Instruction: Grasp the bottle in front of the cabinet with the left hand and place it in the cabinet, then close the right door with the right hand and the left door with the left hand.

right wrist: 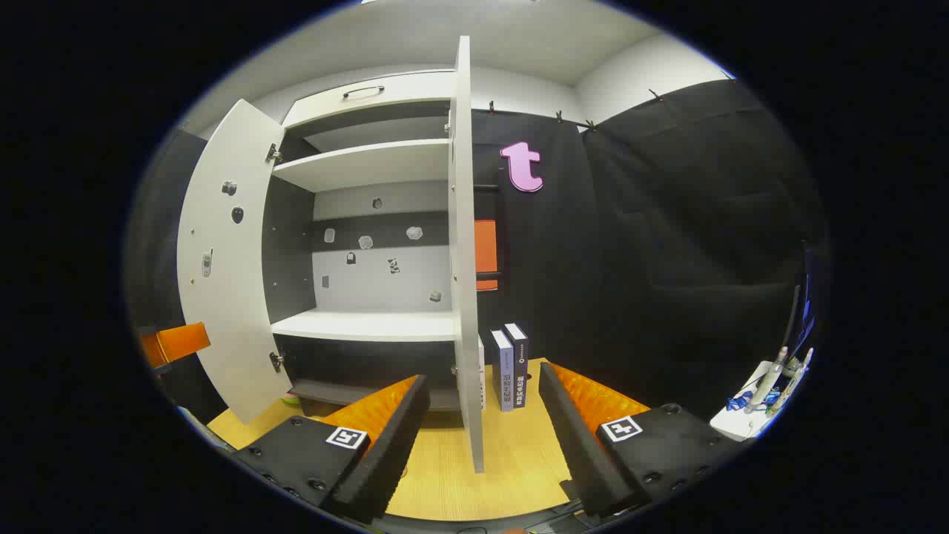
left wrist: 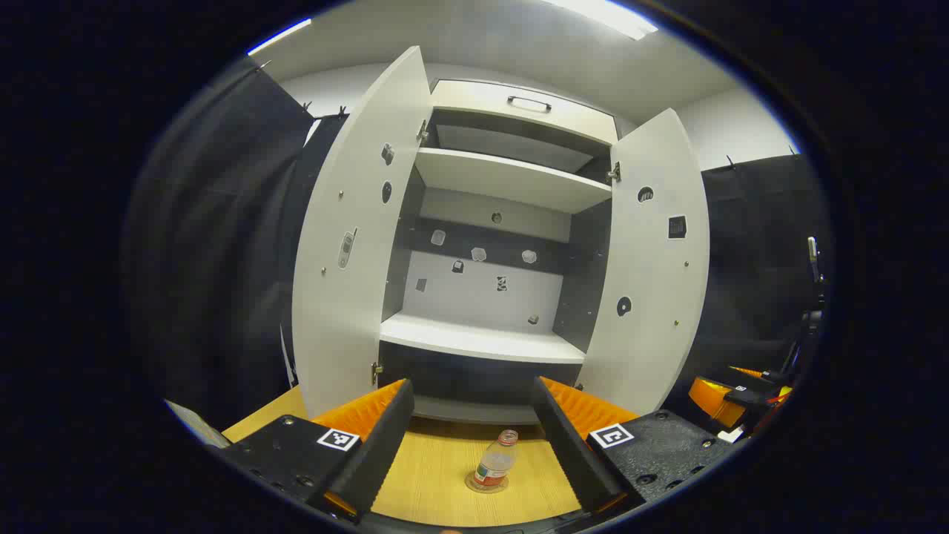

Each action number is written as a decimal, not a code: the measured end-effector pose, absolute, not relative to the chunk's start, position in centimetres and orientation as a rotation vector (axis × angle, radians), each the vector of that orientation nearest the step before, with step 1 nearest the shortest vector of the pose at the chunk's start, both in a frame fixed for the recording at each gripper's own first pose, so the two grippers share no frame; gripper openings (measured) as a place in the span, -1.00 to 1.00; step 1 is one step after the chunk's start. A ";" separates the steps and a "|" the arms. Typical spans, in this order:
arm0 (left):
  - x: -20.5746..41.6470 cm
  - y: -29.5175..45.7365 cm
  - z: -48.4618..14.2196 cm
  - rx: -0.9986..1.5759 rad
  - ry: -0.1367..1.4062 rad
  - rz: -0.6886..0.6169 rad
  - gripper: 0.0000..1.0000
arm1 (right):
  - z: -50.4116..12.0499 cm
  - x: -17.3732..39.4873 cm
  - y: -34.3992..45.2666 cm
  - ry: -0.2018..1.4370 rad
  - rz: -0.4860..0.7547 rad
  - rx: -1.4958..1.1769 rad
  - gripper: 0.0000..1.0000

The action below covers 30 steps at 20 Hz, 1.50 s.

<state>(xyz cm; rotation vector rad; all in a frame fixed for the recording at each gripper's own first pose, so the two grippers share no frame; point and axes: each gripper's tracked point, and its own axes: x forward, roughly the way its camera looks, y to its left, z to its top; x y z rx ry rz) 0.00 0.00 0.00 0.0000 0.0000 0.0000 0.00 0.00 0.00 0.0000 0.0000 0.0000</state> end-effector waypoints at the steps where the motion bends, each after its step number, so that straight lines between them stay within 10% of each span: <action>1: 0.0 0.0 -0.1 -0.001 0.002 0.001 0.96 | 0.0 0.0 0.1 0.000 0.000 0.000 0.97; 30: 1.4 -1.7 -7.6 0.021 0.106 -0.057 0.94 | -0.5 -1.8 0.1 0.005 -0.007 -0.016 0.97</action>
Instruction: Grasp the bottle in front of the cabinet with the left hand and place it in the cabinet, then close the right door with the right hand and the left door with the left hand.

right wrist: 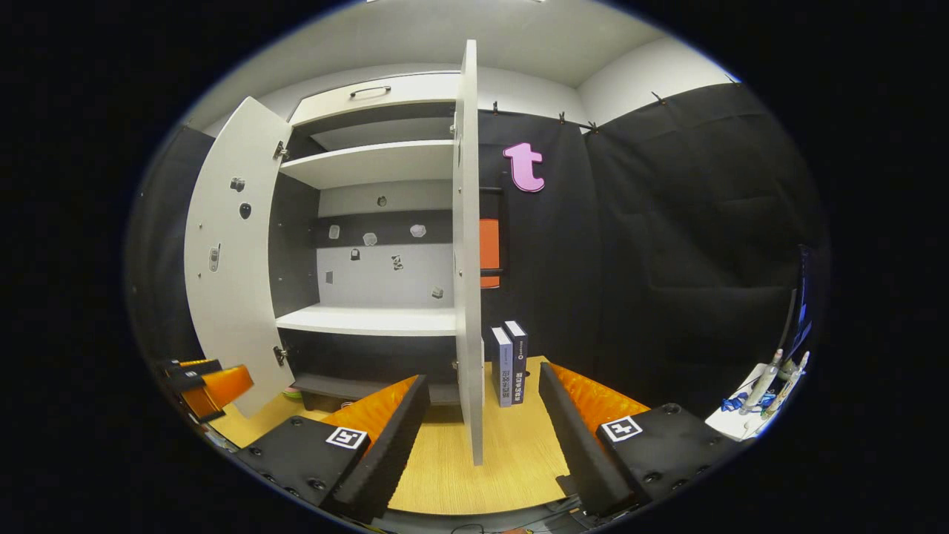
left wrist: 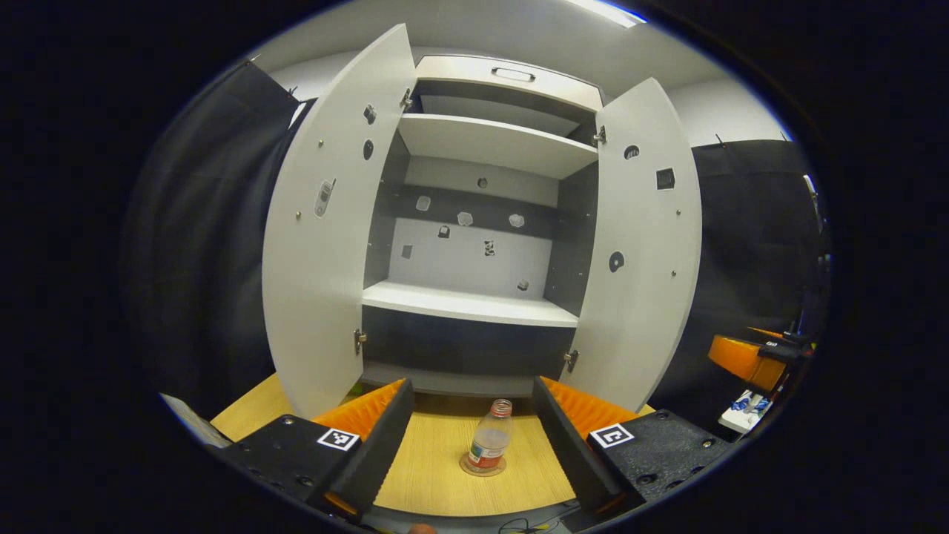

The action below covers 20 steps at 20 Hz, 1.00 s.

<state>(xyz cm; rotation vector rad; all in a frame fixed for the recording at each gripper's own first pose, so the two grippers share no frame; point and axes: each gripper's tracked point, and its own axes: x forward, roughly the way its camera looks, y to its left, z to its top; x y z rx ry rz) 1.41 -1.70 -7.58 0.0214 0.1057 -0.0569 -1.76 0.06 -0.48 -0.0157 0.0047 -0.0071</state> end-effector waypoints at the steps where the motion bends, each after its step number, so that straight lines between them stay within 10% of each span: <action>1: 1.8 -2.0 -8.7 0.015 0.126 -0.064 0.95 | -0.6 -1.9 -0.1 0.007 -0.010 -0.017 0.97; 20: 11.3 -5.2 -29.7 0.035 0.434 -0.186 0.96 | -0.4 -2.9 -3.0 0.036 -0.104 -0.026 0.96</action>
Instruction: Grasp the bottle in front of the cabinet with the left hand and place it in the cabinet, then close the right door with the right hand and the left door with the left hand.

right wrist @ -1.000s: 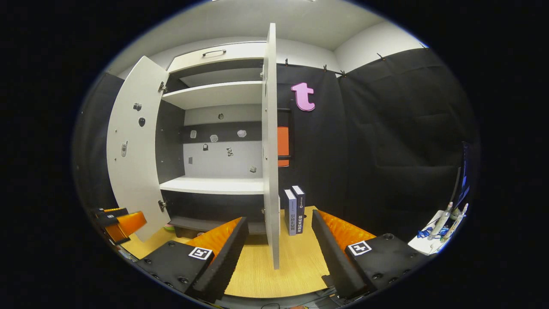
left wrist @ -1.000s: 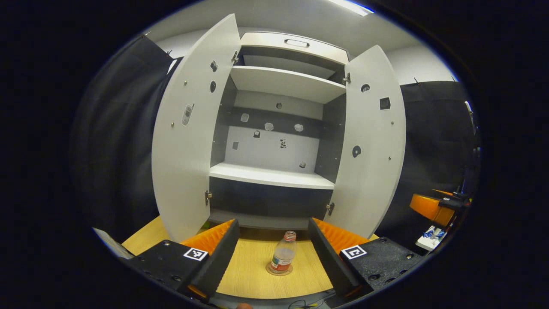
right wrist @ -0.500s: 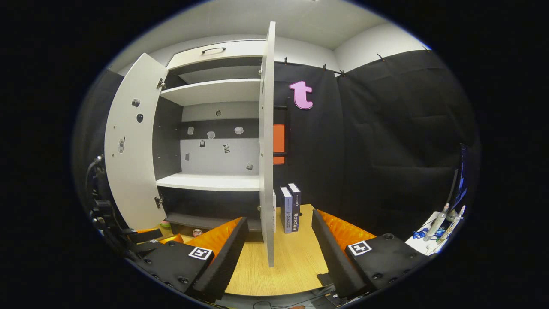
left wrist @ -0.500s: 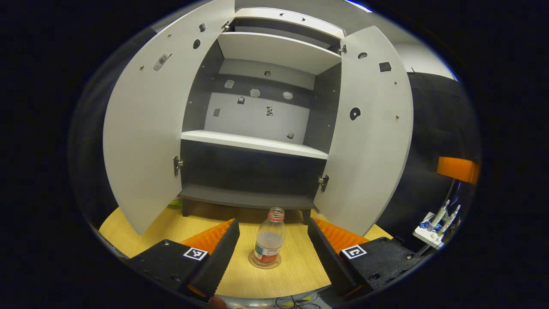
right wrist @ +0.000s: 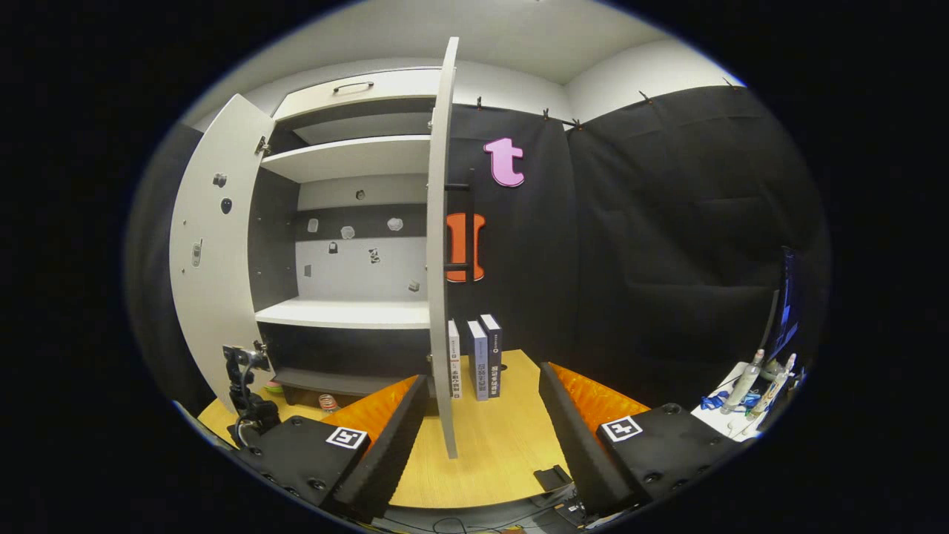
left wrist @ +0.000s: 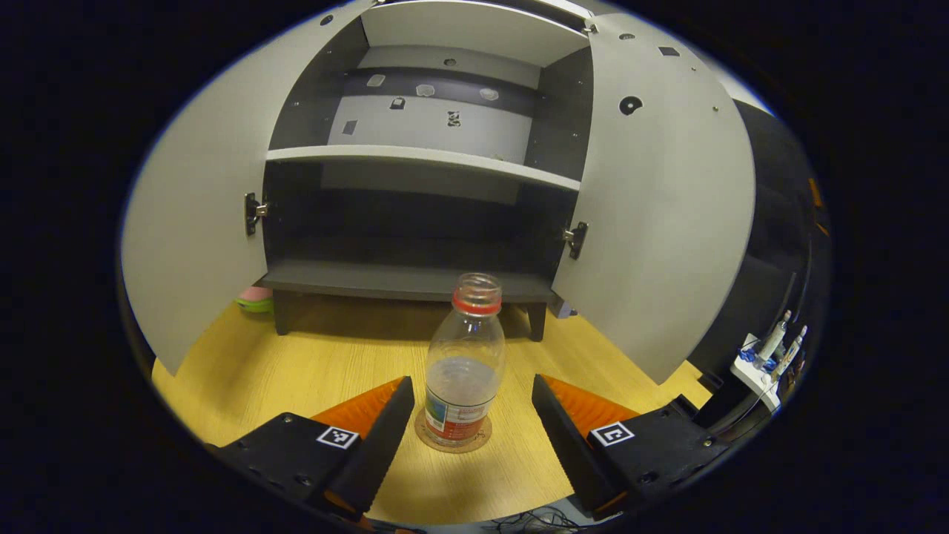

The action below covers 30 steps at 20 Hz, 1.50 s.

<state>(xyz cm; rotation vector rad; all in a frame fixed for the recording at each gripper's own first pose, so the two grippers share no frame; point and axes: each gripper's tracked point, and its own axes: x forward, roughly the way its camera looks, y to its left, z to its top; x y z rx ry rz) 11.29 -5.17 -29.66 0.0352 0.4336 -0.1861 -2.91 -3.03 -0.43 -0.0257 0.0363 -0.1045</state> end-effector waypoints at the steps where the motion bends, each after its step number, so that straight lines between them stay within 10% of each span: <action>1: 11.7 -5.0 -30.5 0.039 0.448 -0.183 0.96 | -0.2 -3.2 -3.3 0.039 -0.115 -0.025 0.96; 9: 14.1 -4.2 -34.4 0.060 0.514 -0.147 0.95 | -0.6 -3.9 -4.6 0.066 -0.167 -0.039 0.97; 13: 14.1 -4.4 -32.8 0.055 0.516 -0.160 0.53 | -0.6 -3.5 -4.1 0.066 -0.142 -0.032 0.97; 30: 18.7 -6.9 -7.8 0.083 0.370 -0.300 0.50 | 0.9 0.1 -2.9 0.010 -0.046 -0.011 0.97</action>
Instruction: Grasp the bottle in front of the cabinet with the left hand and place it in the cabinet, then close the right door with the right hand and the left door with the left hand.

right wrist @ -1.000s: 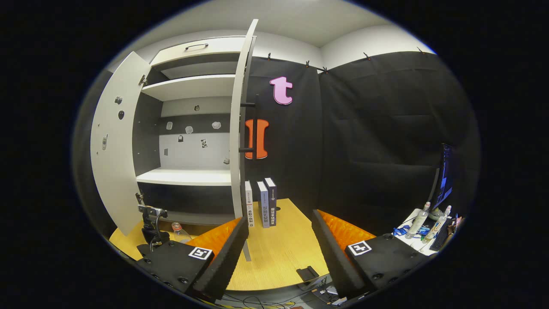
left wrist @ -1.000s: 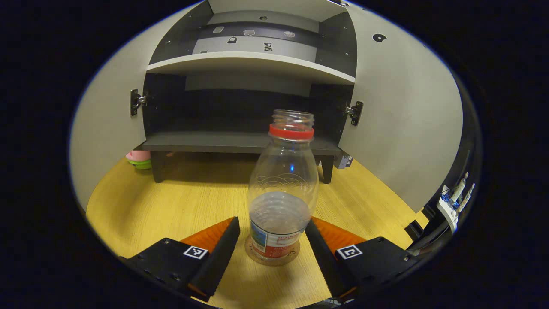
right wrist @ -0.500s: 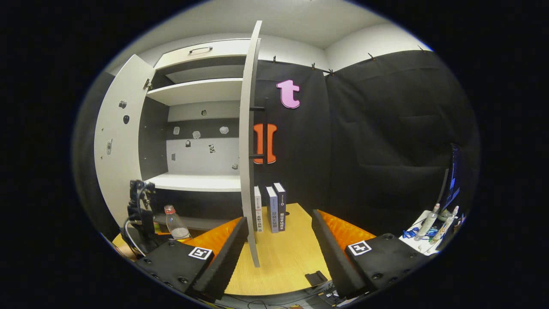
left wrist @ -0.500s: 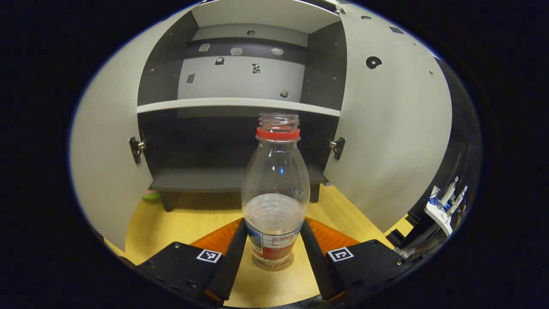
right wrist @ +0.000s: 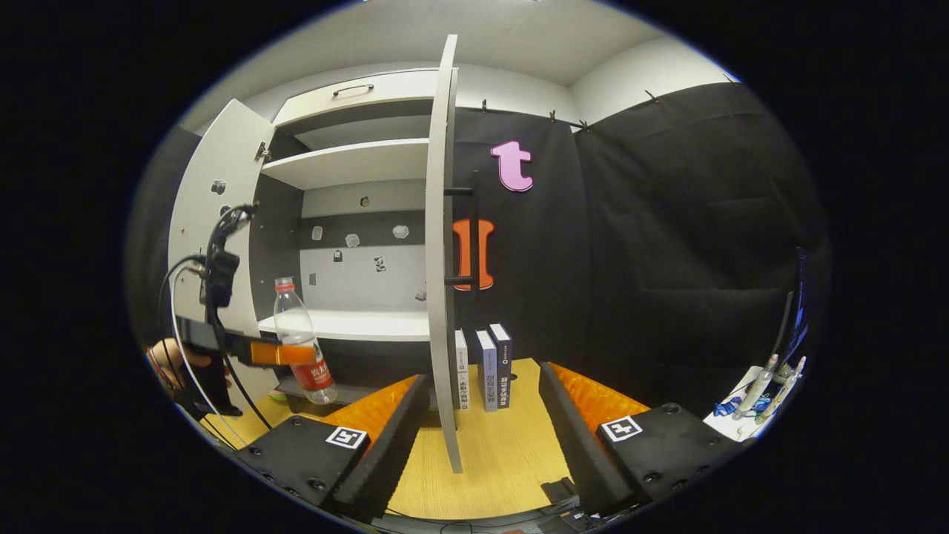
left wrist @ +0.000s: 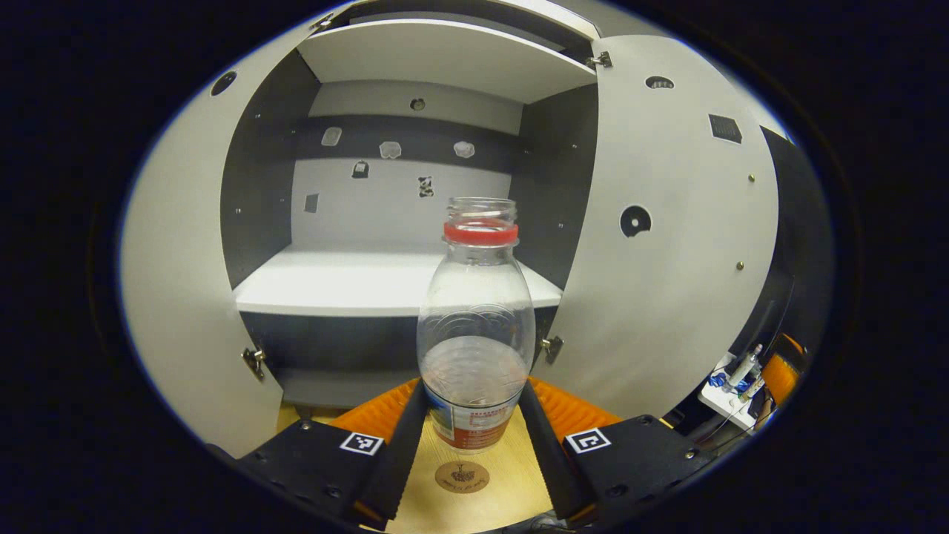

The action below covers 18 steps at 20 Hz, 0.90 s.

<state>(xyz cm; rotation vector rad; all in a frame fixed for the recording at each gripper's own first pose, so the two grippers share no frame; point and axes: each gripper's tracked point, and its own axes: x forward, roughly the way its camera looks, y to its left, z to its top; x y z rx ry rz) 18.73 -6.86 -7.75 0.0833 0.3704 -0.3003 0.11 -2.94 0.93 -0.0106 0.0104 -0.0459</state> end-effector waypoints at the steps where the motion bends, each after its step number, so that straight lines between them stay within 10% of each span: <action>1: 19.8 -6.6 -6.6 0.102 0.356 -0.288 0.50 | 1.0 0.1 -3.2 0.011 -0.050 -0.007 0.97; 18: 34.4 -9.2 0.5 0.171 0.324 -0.281 0.50 | 1.2 1.3 -8.2 0.021 -0.145 0.056 0.97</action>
